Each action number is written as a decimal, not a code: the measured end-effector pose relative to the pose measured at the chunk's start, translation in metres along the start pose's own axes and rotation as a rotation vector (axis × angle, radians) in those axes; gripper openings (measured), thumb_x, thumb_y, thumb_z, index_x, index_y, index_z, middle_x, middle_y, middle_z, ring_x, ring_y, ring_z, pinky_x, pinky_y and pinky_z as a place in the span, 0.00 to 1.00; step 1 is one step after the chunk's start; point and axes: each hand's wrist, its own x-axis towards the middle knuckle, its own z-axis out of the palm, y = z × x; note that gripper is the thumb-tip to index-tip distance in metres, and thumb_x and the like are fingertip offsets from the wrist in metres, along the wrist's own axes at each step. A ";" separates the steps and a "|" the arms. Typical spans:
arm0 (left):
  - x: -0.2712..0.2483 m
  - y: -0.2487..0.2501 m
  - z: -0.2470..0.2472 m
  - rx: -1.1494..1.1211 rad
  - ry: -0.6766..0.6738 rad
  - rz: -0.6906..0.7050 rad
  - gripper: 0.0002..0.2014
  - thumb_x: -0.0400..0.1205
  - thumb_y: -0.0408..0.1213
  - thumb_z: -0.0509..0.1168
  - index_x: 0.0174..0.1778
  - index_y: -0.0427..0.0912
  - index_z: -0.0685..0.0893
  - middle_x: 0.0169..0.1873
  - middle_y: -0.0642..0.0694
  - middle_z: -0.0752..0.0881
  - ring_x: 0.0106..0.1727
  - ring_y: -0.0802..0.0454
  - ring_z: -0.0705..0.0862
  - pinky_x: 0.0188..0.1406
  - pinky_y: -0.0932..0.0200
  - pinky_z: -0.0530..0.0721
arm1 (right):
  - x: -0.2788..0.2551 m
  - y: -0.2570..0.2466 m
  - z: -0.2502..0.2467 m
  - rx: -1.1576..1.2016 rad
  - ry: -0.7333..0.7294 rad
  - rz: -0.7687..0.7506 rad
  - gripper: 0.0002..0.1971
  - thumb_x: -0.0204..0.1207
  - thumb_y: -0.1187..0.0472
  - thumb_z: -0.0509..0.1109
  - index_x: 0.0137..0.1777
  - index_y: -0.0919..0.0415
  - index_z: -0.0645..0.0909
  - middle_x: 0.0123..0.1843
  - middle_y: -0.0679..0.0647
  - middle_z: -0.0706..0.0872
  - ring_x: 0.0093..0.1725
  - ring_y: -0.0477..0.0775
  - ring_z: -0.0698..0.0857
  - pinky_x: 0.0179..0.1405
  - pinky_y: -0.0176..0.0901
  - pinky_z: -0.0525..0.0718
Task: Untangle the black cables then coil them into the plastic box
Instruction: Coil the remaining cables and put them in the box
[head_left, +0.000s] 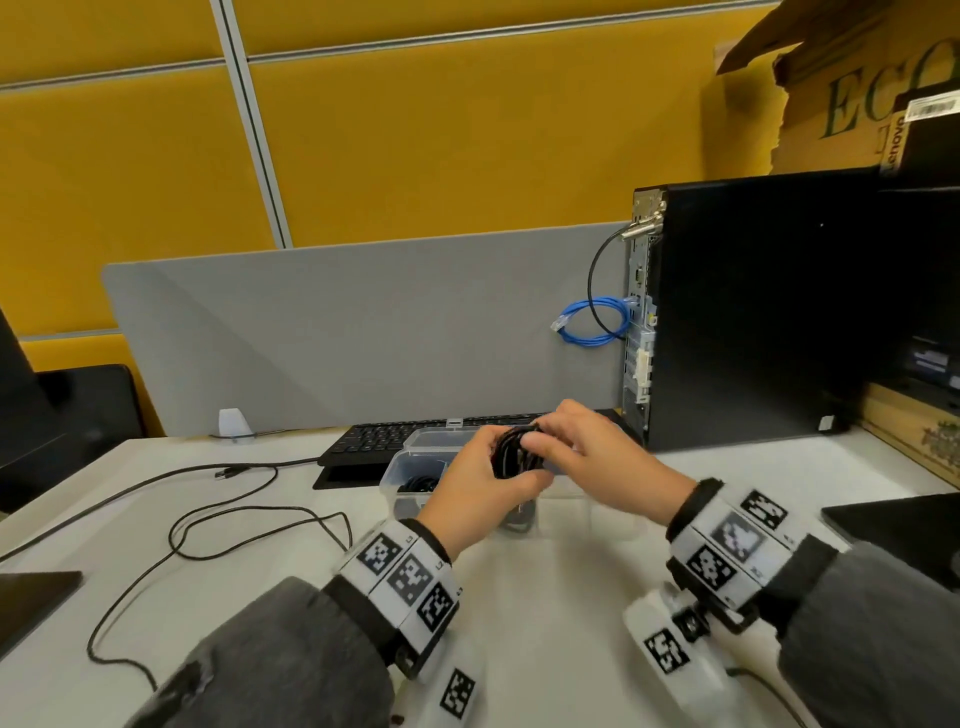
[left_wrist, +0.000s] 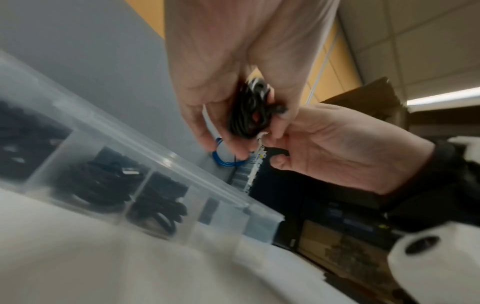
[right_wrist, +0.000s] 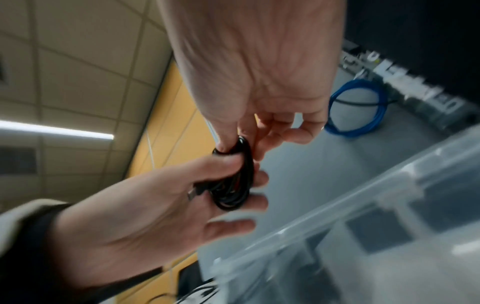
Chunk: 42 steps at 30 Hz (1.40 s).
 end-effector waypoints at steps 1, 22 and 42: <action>0.005 -0.005 -0.002 0.055 -0.027 0.001 0.18 0.75 0.34 0.72 0.58 0.46 0.76 0.50 0.50 0.85 0.48 0.61 0.85 0.53 0.64 0.83 | 0.009 0.009 -0.004 -0.046 0.007 0.029 0.18 0.83 0.56 0.59 0.46 0.72 0.82 0.37 0.59 0.74 0.35 0.54 0.73 0.33 0.40 0.69; 0.021 -0.043 -0.024 0.477 -0.183 0.026 0.11 0.82 0.34 0.64 0.58 0.46 0.87 0.56 0.50 0.87 0.53 0.61 0.82 0.53 0.71 0.78 | 0.052 0.057 0.025 -0.688 -0.341 0.358 0.16 0.76 0.46 0.67 0.56 0.55 0.85 0.53 0.54 0.87 0.53 0.58 0.84 0.58 0.52 0.77; -0.101 -0.051 -0.211 0.677 -0.508 -0.610 0.27 0.74 0.53 0.71 0.68 0.57 0.72 0.55 0.56 0.85 0.51 0.62 0.82 0.48 0.68 0.77 | 0.065 -0.114 0.174 -0.550 -0.769 -0.277 0.23 0.73 0.59 0.73 0.68 0.56 0.75 0.65 0.60 0.75 0.65 0.61 0.75 0.56 0.47 0.74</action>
